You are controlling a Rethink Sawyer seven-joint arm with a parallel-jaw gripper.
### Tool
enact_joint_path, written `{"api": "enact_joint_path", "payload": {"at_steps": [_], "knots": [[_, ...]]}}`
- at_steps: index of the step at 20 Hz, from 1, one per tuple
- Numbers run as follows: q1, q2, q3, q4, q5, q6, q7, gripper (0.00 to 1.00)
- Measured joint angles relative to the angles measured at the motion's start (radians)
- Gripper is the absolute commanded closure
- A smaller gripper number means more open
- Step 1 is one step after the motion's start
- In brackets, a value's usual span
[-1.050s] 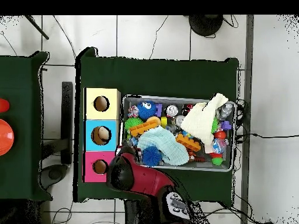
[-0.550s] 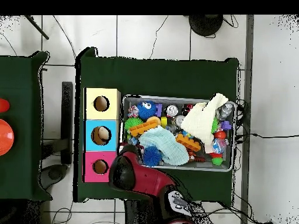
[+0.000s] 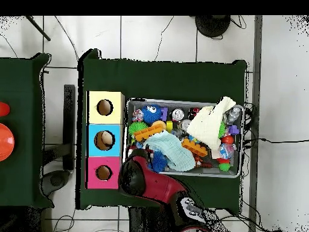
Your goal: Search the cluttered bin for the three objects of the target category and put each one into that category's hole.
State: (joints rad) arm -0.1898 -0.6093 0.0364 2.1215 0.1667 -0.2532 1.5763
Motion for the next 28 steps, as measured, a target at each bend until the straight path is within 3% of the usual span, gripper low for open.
{"api": "enact_joint_path", "payload": {"at_steps": [7,21,28], "knots": [[0.006,0.002,0.000,0.000,0.000,0.000,0.000,0.00],[0.086,0.007,-0.009,0.000,0.000,0.000,0.000,0.00],[0.196,0.040,-0.122,0.000,0.025,-0.003,0.000,0.00]]}}
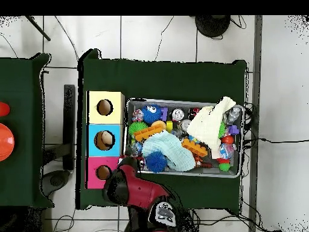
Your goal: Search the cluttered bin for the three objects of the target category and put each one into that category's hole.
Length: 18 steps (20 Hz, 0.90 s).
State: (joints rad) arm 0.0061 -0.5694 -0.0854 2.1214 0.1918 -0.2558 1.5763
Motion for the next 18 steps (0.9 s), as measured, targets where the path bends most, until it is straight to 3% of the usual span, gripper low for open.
{"api": "enact_joint_path", "payload": {"at_steps": [4,9,18], "knots": [[0.078,0.029,-0.074,-0.001,0.021,-0.008,0.000,0.00],[0.100,0.043,-0.103,-0.001,0.026,-0.011,0.000,0.00],[-0.092,0.027,0.004,-0.001,-0.062,-0.013,0.000,0.00]]}}
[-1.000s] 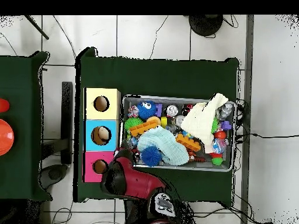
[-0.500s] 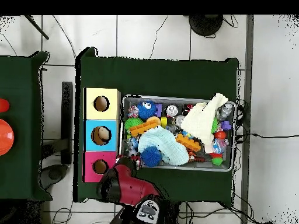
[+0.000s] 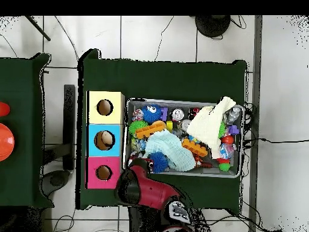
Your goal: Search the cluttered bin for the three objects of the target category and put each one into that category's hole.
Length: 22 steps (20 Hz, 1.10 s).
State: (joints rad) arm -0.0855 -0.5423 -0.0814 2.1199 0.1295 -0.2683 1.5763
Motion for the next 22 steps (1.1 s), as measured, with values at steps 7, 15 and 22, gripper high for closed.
{"api": "enact_joint_path", "payload": {"at_steps": [7,15,22], "knots": [[-0.106,-0.003,0.081,0.000,-0.040,0.000,0.000,0.00],[-0.127,-0.027,0.140,0.000,-0.046,0.000,0.000,0.00],[-0.129,-0.037,0.168,0.000,-0.046,0.000,0.000,0.00]]}}
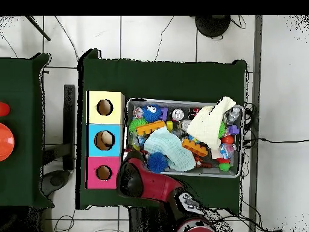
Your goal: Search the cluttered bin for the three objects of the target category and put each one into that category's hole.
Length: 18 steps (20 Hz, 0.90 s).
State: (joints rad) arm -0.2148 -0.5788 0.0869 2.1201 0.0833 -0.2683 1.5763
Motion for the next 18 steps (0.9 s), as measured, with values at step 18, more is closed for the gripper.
{"api": "enact_joint_path", "payload": {"at_steps": [18], "knots": [[0.014,-0.001,0.002,0.000,0.000,0.000,0.000,0.00]]}}
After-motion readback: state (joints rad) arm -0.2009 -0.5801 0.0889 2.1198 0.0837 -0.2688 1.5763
